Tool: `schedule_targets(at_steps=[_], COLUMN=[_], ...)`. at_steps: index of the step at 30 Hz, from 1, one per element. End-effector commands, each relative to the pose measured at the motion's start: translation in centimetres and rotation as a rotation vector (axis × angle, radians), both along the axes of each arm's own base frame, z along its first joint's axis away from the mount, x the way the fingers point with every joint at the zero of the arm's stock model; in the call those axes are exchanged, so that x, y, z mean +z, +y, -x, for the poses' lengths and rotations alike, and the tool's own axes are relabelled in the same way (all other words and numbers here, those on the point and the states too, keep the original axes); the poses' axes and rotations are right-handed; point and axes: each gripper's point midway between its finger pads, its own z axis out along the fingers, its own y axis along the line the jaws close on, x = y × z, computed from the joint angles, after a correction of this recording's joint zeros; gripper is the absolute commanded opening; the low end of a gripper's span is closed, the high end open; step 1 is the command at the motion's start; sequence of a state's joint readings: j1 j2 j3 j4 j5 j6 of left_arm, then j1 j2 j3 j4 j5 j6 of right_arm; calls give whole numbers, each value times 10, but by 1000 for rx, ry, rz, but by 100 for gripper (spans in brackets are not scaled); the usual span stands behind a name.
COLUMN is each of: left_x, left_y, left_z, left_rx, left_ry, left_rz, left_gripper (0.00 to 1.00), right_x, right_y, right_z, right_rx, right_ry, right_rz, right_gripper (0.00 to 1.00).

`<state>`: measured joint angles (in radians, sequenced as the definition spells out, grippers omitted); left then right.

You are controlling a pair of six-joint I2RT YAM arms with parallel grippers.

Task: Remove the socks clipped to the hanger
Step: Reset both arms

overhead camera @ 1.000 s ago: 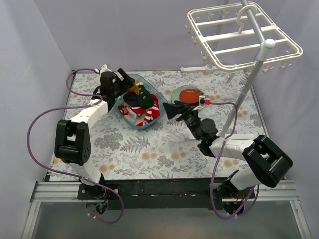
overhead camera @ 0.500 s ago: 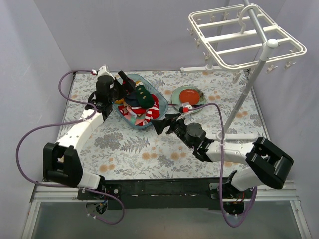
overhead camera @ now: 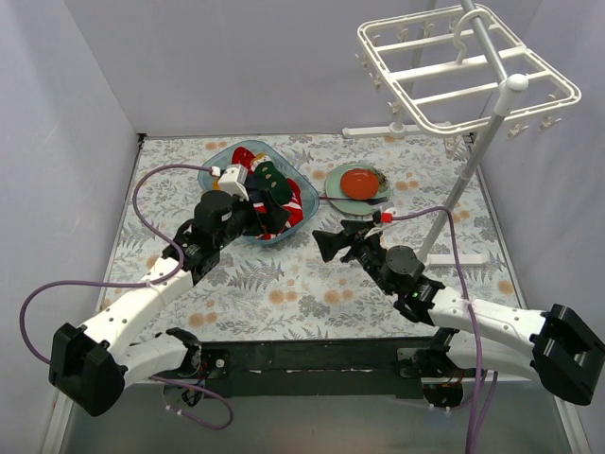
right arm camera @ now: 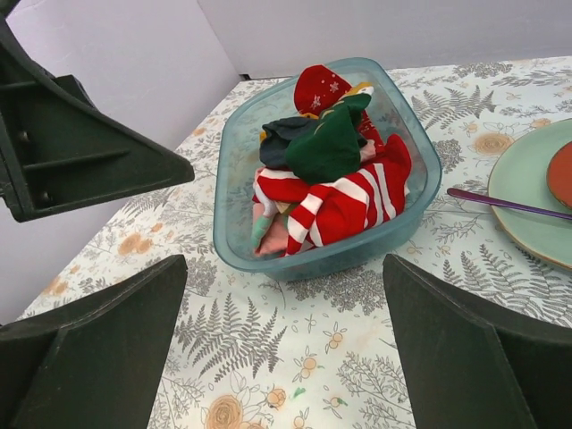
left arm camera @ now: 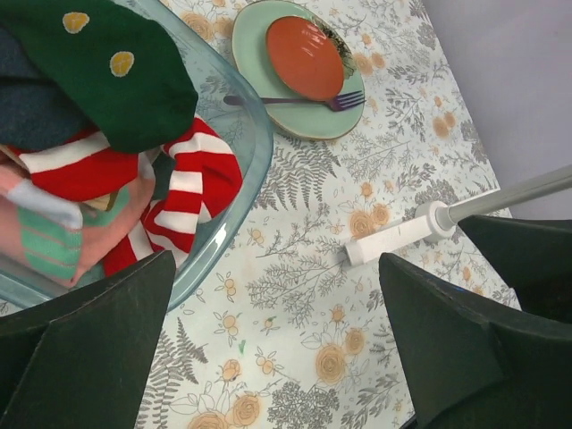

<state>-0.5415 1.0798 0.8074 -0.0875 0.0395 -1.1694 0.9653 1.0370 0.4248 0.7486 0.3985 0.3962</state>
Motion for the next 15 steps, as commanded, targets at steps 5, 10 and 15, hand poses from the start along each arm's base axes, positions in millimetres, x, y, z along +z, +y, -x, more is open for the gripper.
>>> schedule_targets(at_steps=[5,10,15], left_x=[9,18,23], left_y=[11,10,5], left_z=[9,10,9], left_rx=[10,0,-5], left_ry=[28,-2,-2], left_rz=[-68,-42,-15], left_gripper=[98,98,98], right_x=[0,2,1], right_y=[-14,-17,-21], right_z=[7,8,8], right_rx=[-20,-25,-41], right_ry=[7,3,19], right_rz=[-2,-6,-3], right_gripper=[99,98,98])
